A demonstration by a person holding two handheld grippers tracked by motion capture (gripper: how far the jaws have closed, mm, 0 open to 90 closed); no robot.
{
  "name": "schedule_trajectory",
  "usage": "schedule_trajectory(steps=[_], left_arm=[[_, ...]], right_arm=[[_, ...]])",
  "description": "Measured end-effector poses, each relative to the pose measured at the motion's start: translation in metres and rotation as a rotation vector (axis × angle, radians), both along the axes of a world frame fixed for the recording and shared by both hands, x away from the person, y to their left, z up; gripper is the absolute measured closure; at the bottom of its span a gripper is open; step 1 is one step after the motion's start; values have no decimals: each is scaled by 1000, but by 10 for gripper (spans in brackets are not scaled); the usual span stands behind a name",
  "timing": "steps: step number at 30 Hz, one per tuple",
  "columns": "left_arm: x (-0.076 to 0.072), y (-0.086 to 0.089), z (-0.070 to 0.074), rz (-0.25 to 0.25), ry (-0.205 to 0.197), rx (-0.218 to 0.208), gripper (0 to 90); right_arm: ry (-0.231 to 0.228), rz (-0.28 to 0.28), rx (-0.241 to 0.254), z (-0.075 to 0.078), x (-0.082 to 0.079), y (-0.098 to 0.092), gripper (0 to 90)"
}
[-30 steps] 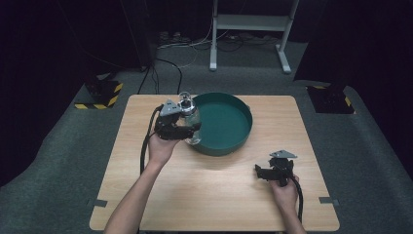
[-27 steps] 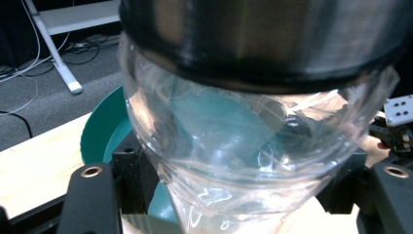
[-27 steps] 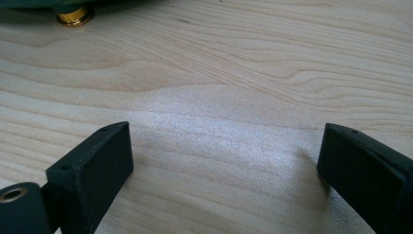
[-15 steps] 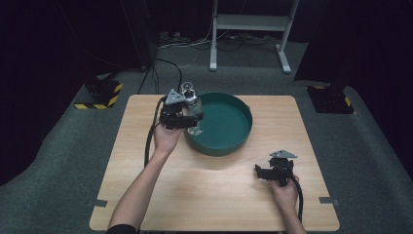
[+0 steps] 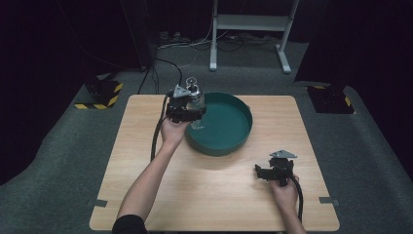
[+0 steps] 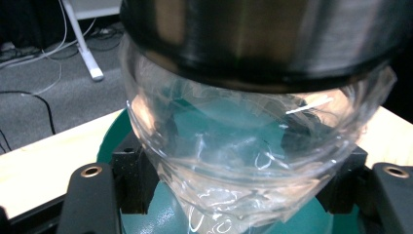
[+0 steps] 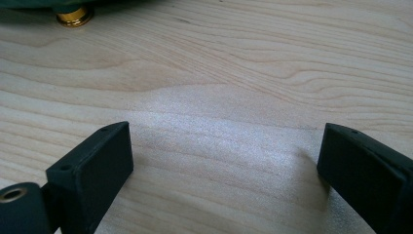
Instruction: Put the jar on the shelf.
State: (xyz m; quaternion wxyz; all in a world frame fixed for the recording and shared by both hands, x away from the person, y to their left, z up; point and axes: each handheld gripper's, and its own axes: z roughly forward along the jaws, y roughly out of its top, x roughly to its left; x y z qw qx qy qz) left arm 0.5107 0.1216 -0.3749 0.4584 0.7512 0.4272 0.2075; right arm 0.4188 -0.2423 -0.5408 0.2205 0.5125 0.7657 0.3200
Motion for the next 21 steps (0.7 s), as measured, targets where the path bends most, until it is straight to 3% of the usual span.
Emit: schedule_trajectory(steps=[7, 14, 21], left_arm=[[12, -10, -11, 8, 9, 49, 311], [20, -17, -24, 7, 27, 71, 311], [25, -20, -39, 17, 41, 63, 311]], right_arm=[[0, 0, 0, 0, 0, 0, 54], [1, 0, 0, 0, 0, 0, 55], [0, 1, -1, 0, 0, 0, 55]])
